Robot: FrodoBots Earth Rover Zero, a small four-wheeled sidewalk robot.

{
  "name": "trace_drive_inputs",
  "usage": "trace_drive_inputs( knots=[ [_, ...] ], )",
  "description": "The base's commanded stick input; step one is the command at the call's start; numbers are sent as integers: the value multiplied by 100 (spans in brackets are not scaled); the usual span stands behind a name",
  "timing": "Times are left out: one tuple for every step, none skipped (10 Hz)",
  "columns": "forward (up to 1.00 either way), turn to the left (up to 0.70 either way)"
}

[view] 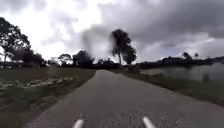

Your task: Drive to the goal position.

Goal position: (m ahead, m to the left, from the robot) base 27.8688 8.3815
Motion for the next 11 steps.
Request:
trace_drive_inputs(
  knots=[
    [70,0],
    [70,0],
    [70,0],
    [70,9],
    [70,27],
    [70,5],
    [70,0],
    [70,0],
    [70,0],
    [70,0],
    [70,0]
  ],
)
